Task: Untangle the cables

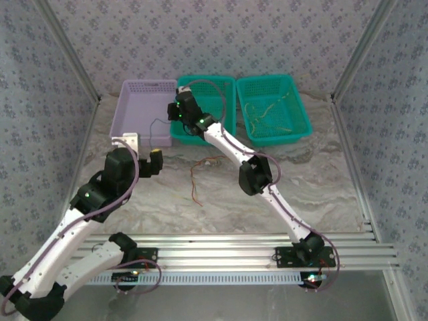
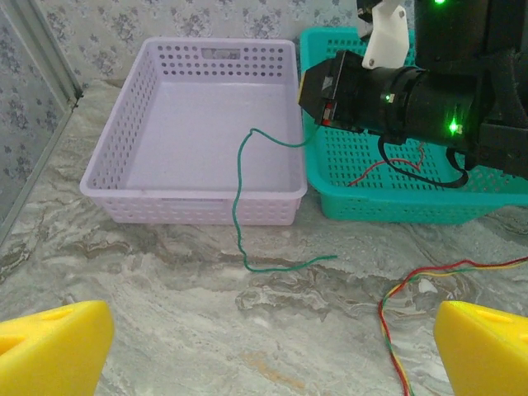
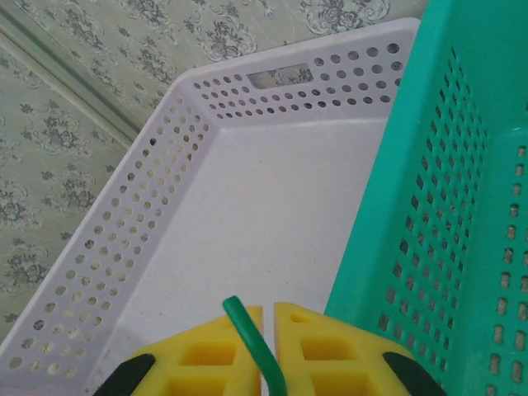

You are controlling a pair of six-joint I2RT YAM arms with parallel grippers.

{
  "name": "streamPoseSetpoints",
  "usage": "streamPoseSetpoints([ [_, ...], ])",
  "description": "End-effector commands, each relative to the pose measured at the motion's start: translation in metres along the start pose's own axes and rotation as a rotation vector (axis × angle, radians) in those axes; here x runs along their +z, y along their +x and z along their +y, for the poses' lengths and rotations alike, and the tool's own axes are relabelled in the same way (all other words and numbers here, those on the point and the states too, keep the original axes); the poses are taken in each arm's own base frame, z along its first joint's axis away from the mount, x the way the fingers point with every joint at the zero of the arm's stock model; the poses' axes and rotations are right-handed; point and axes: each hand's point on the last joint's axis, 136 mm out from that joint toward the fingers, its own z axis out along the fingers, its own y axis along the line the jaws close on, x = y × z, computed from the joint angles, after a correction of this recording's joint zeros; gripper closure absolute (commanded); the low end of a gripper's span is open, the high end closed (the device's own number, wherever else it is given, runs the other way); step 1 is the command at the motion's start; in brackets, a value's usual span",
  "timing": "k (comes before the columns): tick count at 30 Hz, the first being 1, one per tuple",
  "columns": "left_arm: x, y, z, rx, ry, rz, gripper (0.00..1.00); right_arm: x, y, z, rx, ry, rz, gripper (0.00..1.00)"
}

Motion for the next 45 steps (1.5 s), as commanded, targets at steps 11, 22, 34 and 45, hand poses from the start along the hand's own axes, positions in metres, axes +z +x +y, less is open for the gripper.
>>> streamPoseSetpoints([
  [11, 0.013, 0.012, -0.004, -0.03, 0.002, 0.075, 0.0, -0.034, -0.038, 0.03, -0.028, -0.064, 0.002, 0.01],
  [22, 0.044, 0.062, 0.003, -0.224, -0.066, 0.268, 0.0, -0.139, -0.151, 0.037, -0.038, -0.042, -0.105, 0.0],
  [34, 0.117, 0.122, 0.02, -0.483, -0.144, 0.416, 0.0, -0.271, -0.177, 0.02, -0.204, 0.064, -0.198, 0.0],
  [45, 0.188, 0.128, 0.042, -0.494, -0.209, 0.41, 0.1, -0.386, -0.135, 0.026, -0.275, 0.044, -0.272, 0.0],
])
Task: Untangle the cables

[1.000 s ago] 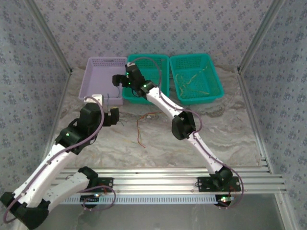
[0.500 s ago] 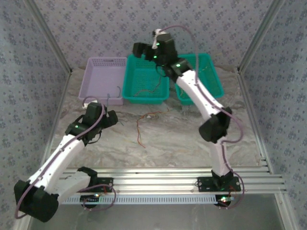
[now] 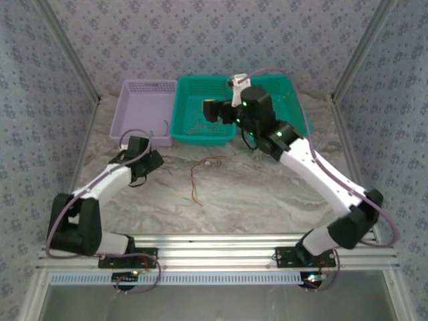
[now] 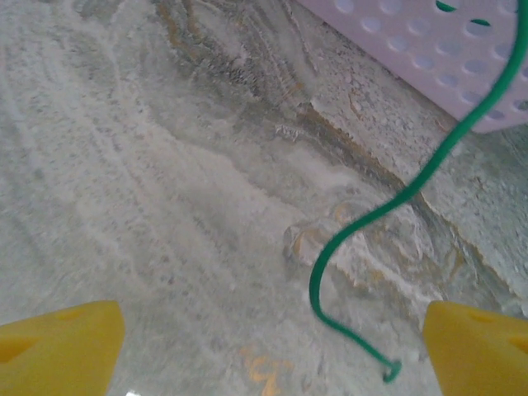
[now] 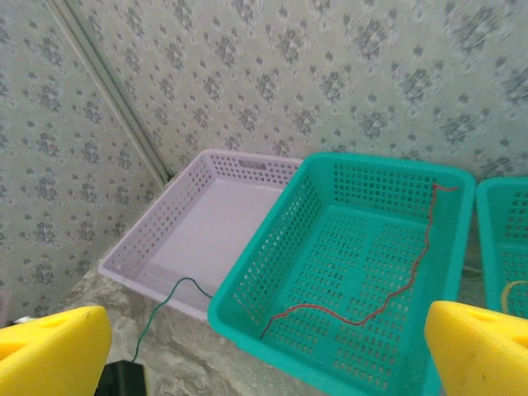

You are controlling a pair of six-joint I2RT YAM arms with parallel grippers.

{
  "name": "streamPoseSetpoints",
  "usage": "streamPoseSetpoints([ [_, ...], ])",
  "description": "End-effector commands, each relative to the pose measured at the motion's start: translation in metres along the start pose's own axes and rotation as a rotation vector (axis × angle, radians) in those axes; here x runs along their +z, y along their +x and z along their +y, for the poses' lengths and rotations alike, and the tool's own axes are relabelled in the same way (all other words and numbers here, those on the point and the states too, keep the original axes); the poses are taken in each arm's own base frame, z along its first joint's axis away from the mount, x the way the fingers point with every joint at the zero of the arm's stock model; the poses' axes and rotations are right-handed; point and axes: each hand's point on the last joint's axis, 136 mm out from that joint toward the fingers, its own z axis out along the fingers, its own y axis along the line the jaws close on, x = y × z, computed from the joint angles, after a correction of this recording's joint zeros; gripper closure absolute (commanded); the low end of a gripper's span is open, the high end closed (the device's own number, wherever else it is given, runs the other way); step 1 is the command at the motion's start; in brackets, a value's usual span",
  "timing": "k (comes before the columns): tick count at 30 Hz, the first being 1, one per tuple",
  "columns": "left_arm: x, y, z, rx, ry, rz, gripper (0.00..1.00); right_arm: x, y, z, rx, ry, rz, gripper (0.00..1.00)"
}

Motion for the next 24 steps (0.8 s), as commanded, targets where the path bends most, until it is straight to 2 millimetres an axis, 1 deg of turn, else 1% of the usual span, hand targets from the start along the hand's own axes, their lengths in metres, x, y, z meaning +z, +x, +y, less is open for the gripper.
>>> streamPoseSetpoints([
  [1, 0.009, -0.028, -0.025, 0.009, 0.061, -0.067, 0.12, -0.044, -0.024, 0.002, -0.016, 0.002, -0.12, 0.0],
  [3, 0.016, -0.032, -0.032, 0.022, 0.072, -0.065, 0.18, -0.061, -0.019, 0.002, -0.013, -0.005, -0.127, 0.0],
  [5, 0.019, -0.036, -0.037, 0.026, 0.076, -0.069, 0.31, -0.076, -0.016, 0.003, -0.01, -0.01, -0.137, 0.0],
  [6, 0.019, -0.038, -0.039, 0.03, 0.079, -0.071, 0.39, -0.082, -0.013, 0.003, -0.009, -0.012, -0.139, 0.0],
  [8, 0.016, -0.042, -0.044, 0.027, 0.095, -0.079, 0.52, -0.091, -0.007, 0.002, -0.007, -0.013, -0.133, 0.0],
  [10, 0.013, -0.046, -0.047, 0.032, 0.103, -0.085, 0.61, -0.098, -0.002, -0.001, -0.006, -0.004, -0.129, 0.0],
  [12, 0.013, -0.048, -0.047, 0.041, 0.092, -0.089, 0.72, -0.103, 0.001, -0.004, 0.002, 0.001, -0.127, 0.0],
  [16, 0.017, -0.048, -0.048, 0.056, 0.081, -0.077, 0.84, -0.11, 0.008, -0.008, 0.01, 0.004, -0.123, 0.0],
  [19, 0.016, -0.048, -0.048, 0.058, 0.082, -0.072, 0.92, -0.116, 0.007, -0.01, 0.014, 0.008, -0.129, 0.0],
  [20, 0.014, -0.05, -0.048, 0.055, 0.081, -0.072, 0.94, -0.118, 0.007, -0.011, 0.015, 0.01, -0.129, 0.0],
  [21, 0.01, -0.052, -0.049, 0.057, 0.083, -0.074, 0.99, -0.121, 0.005, -0.011, 0.018, 0.007, -0.134, 0.0],
  [22, 0.005, -0.054, -0.051, 0.06, 0.09, -0.079, 1.0, -0.123, 0.004, -0.011, 0.022, 0.006, -0.14, 0.0],
  [23, 0.0, -0.057, -0.052, 0.061, 0.092, -0.084, 1.0, -0.121, 0.012, -0.013, 0.02, 0.012, -0.124, 0.0],
  [24, -0.006, -0.06, -0.054, 0.063, 0.097, -0.09, 1.0, -0.121, 0.016, -0.014, 0.021, 0.013, -0.118, 0.0],
])
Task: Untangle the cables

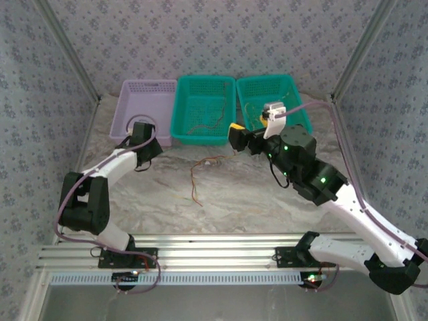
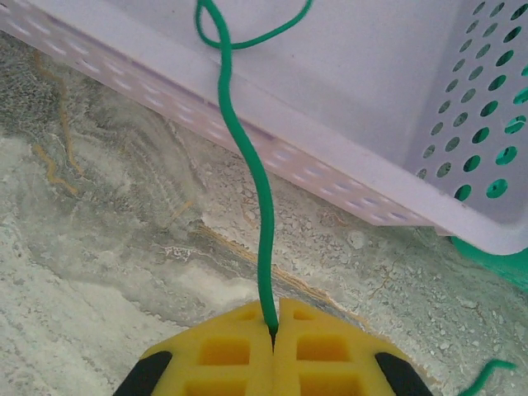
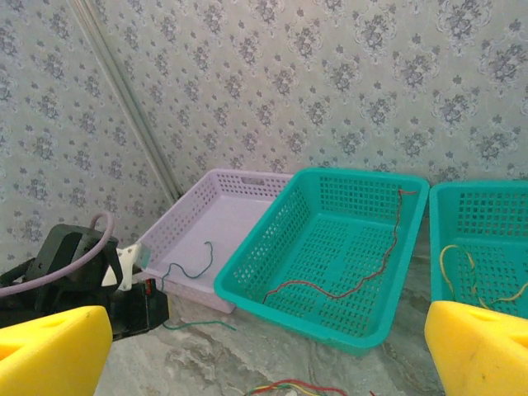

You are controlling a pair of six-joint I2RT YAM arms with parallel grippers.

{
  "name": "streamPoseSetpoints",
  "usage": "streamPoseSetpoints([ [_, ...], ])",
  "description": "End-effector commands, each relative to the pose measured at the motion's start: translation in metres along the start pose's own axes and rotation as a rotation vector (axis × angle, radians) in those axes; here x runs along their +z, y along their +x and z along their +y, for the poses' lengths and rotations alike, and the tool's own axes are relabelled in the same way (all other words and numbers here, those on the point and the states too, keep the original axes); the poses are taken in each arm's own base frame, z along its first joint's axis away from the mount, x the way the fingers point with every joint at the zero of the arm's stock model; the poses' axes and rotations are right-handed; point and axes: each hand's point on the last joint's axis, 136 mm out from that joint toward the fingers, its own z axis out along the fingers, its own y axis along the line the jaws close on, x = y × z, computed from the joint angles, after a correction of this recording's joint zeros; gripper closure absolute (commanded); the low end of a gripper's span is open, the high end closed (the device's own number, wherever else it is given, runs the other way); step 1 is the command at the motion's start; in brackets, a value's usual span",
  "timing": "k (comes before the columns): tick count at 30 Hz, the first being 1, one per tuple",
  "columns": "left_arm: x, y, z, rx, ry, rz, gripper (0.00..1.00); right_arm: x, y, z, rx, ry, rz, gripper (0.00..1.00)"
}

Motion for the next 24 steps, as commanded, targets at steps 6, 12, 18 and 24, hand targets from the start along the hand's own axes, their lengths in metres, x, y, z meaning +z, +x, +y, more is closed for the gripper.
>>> streamPoseSetpoints([
  [6, -0.047, -0.047, -0.02, 0.021, 0.055, -0.067, 1.0, -0.009, 0.008, -0.006, 0.024, 0.015, 0.001, 0.0],
  [12, -0.053, -0.09, -0.033, 0.021, 0.083, -0.092, 1.0, -0.008, 0.02, -0.004, 0.037, 0.0, 0.023, 0.0],
  [18, -0.012, -0.116, -0.046, 0.041, 0.074, -0.009, 1.0, 0.0, 0.052, 0.004, 0.025, -0.017, 0.105, 0.0],
  [24, 0.025, -0.123, -0.052, 0.09, 0.031, 0.053, 0.72, 0.013, 0.116, 0.02, 0.027, -0.046, 0.285, 0.0],
])
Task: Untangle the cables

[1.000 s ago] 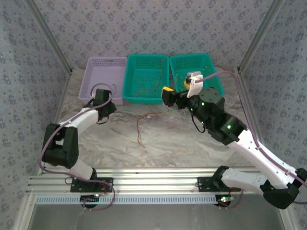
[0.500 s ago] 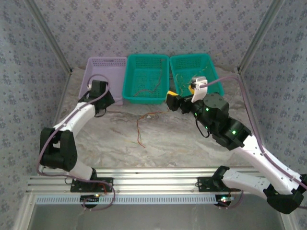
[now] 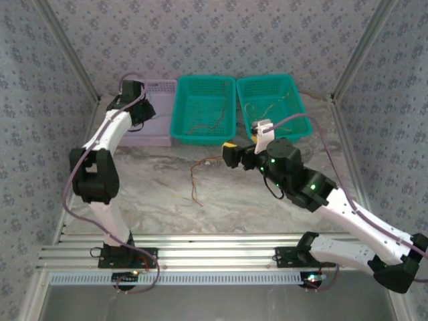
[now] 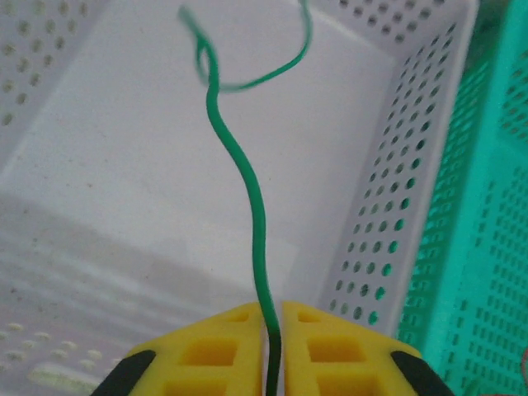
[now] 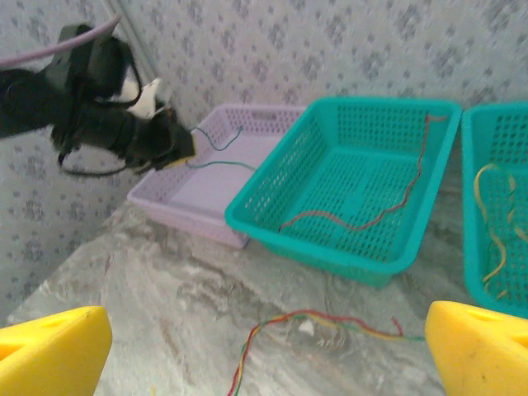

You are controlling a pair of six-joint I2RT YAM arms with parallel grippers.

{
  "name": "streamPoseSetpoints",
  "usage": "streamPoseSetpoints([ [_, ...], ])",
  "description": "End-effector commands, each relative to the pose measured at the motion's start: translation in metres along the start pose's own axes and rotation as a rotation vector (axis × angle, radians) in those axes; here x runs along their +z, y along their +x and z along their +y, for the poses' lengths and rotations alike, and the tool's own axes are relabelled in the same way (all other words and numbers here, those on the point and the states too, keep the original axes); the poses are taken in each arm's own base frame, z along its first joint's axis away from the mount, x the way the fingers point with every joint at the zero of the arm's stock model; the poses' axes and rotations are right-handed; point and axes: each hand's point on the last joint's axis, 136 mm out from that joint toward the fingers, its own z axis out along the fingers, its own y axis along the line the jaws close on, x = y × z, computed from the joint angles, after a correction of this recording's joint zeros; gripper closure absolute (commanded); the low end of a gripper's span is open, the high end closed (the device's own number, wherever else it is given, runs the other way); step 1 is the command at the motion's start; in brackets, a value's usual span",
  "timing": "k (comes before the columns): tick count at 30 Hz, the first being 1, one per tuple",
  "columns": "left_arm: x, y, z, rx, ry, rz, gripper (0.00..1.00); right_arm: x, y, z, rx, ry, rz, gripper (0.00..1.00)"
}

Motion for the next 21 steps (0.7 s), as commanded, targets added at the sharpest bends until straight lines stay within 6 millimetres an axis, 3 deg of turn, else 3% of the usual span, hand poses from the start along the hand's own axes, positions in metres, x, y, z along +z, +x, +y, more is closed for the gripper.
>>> streamPoseSetpoints([
  [1, 0.006, 0.006, -0.002, 0.054, -0.011, 0.069, 0.67, 0.016, 0.05, 0.008, 0.009, -0.007, 0.151, 0.0],
  [3, 0.007, 0.003, -0.005, 0.061, -0.002, 0.068, 0.61, 0.023, 0.076, 0.015, 0.015, -0.021, 0.224, 0.0],
  [6, -0.006, -0.004, -0.015, 0.069, 0.032, 0.046, 0.41, 0.033, 0.11, 0.033, 0.068, -0.087, 0.315, 0.0],
  [8, -0.026, -0.009, -0.026, 0.085, 0.059, 0.014, 0.32, 0.04, 0.131, 0.038, 0.098, -0.094, 0.382, 0.0],
  [12, -0.083, -0.019, -0.043, 0.123, 0.084, -0.084, 0.01, 0.057, 0.174, 0.05, 0.178, -0.118, 0.516, 0.0],
  [15, -0.128, -0.022, -0.045, 0.12, 0.09, -0.148, 0.0, 0.072, 0.205, 0.056, 0.206, -0.09, 0.619, 0.0],
  [21, -0.202, -0.011, -0.02, 0.065, 0.095, -0.251, 0.0, 0.098, 0.253, 0.061, 0.199, -0.047, 0.759, 0.04],
])
